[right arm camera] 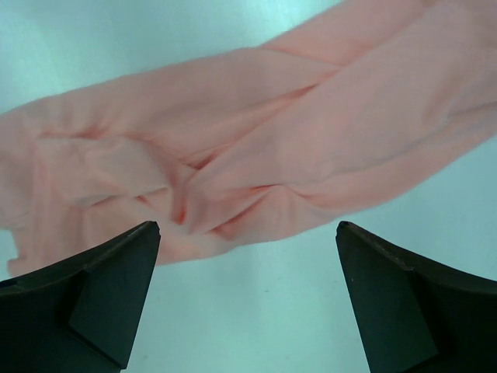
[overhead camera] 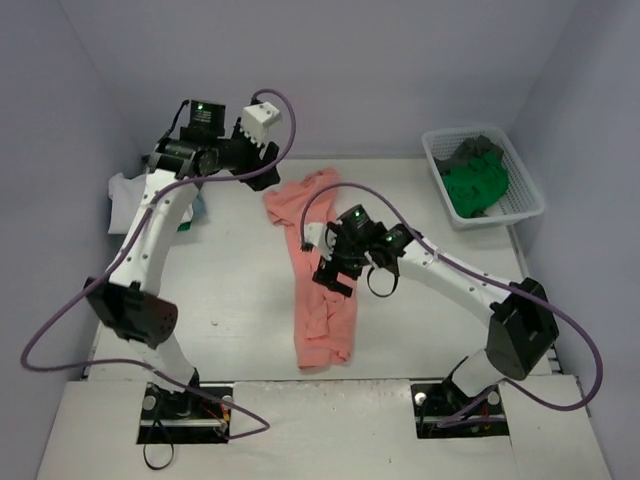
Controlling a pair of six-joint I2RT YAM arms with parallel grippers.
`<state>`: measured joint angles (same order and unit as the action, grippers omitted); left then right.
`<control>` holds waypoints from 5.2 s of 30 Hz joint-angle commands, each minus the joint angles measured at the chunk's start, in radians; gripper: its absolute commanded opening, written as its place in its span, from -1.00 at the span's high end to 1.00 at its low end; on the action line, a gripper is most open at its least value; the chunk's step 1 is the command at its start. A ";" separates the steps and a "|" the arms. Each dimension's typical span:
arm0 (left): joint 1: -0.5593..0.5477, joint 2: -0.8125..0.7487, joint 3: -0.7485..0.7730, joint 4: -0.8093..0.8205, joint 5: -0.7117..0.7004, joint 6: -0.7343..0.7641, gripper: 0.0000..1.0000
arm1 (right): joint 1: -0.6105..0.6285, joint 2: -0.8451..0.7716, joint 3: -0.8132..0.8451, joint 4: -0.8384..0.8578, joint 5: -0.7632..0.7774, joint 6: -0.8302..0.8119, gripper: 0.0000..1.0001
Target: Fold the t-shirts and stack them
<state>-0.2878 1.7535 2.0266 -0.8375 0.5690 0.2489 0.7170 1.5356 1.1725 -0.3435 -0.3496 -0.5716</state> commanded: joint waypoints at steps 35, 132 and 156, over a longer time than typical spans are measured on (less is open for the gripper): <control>0.019 -0.408 -0.467 0.028 -0.126 0.075 -0.15 | 0.693 -0.060 -0.359 0.038 0.373 -0.010 -1.00; 0.091 -0.321 -0.361 -0.015 0.002 0.038 -0.15 | 0.072 0.205 0.262 -0.009 -0.003 -0.396 1.00; 0.110 -0.262 -0.359 -0.014 0.009 0.046 -0.15 | -0.019 0.563 0.540 0.026 -0.069 -0.424 -0.18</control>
<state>-0.1848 1.5230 1.6249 -0.8780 0.5533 0.2939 0.6979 2.1193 1.7172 -0.3508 -0.4084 -0.9997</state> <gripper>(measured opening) 0.574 0.541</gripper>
